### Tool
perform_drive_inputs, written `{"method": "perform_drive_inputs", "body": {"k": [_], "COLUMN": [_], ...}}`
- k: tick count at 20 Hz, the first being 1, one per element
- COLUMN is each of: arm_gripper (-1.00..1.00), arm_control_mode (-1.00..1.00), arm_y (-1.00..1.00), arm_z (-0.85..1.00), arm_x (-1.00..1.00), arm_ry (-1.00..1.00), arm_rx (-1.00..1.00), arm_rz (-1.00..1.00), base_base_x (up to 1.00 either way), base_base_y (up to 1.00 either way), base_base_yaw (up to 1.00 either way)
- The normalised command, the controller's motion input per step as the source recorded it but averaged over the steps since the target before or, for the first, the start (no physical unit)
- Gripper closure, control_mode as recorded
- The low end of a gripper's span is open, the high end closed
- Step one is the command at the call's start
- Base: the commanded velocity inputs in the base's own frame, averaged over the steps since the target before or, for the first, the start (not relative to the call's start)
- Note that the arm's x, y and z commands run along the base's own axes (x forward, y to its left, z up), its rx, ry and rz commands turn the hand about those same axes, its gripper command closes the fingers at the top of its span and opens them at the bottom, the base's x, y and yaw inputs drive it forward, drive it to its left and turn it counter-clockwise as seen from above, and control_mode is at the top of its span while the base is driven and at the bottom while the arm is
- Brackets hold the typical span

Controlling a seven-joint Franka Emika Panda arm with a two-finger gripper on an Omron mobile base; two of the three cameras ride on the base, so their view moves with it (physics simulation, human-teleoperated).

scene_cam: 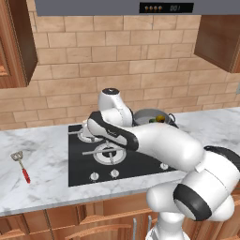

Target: Put the avocado and lemon in the pot. Retrieve the spatula and lightly stir the vegetables in the pot.

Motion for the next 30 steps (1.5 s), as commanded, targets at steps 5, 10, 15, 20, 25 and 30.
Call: {"method": "perform_drive_inputs", "body": {"k": [5, 10, 15, 20, 25, 30], "arm_gripper": [-1.00, -1.00, -1.00, -1.00, -1.00, -1.00], "arm_control_mode": [-1.00, -1.00, -1.00, -1.00, -1.00, -1.00], "arm_y": [0.64, 0.72, 0.71, 0.59, 0.55, 0.53], "arm_z": [0.00, 0.00, 0.00, -0.07, -0.22, -0.25], "arm_x": [-0.05, -0.12, -0.22, -0.12, 0.00, 0.00], "arm_ry": [0.00, 0.00, -0.02, 0.02, 0.02, 0.00], "arm_rx": [-0.01, -0.06, -0.03, 0.01, 0.03, 0.00], "arm_rz": [0.01, 0.00, 0.01, 0.16, 0.27, 0.17], "base_base_x": [0.00, 0.00, 0.00, 0.00, 0.00, 0.00], "base_base_y": [0.00, 0.00, 0.00, 0.00, 0.00, 0.00], "base_base_yaw": [0.00, 0.00, 0.00, 0.00, 0.00, 0.00]}}
